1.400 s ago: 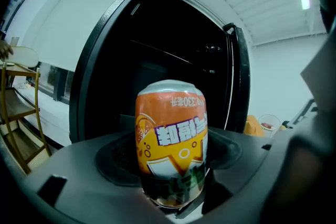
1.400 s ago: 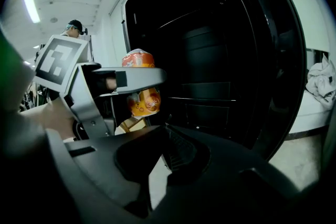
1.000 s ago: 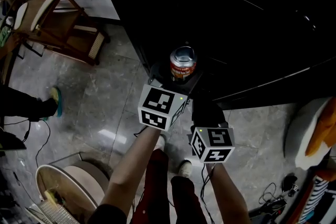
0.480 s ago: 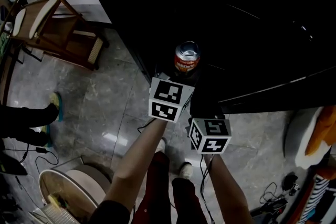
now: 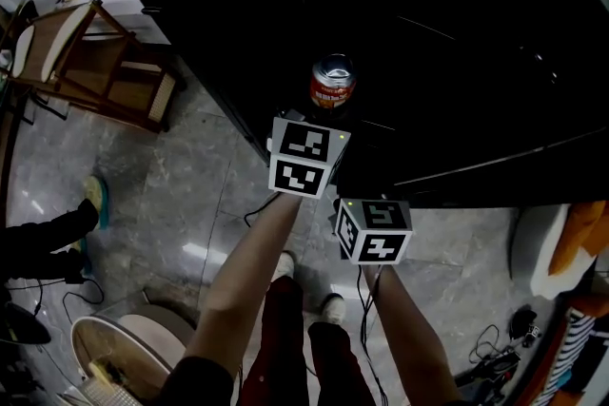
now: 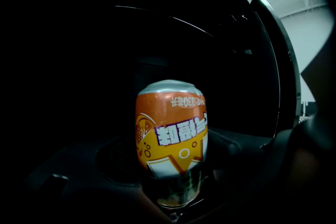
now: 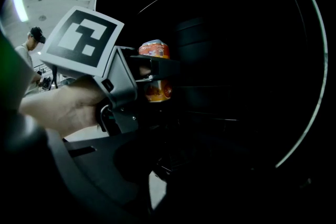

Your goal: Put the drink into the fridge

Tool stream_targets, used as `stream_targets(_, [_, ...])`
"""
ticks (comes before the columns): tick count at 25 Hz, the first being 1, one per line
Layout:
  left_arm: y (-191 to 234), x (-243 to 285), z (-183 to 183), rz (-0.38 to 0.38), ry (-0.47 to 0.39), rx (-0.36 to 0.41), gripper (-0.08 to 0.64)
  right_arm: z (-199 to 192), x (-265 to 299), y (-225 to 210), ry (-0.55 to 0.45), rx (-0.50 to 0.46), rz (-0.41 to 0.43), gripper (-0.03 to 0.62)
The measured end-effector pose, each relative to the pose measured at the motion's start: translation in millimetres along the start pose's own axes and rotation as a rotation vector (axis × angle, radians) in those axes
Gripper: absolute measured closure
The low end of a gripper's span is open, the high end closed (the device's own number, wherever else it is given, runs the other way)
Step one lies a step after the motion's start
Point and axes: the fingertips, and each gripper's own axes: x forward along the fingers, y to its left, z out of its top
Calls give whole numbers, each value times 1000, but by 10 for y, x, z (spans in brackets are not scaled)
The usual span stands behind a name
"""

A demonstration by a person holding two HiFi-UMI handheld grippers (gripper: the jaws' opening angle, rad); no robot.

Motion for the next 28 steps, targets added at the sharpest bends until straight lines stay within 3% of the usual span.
stream_targets(19, [149, 592, 34, 14, 21, 5, 216, 135, 283, -199, 18, -8, -5, 574])
stream_targets(28, [214, 791, -131, 54, 72, 7, 216, 56, 263, -252, 36, -22, -4, 574])
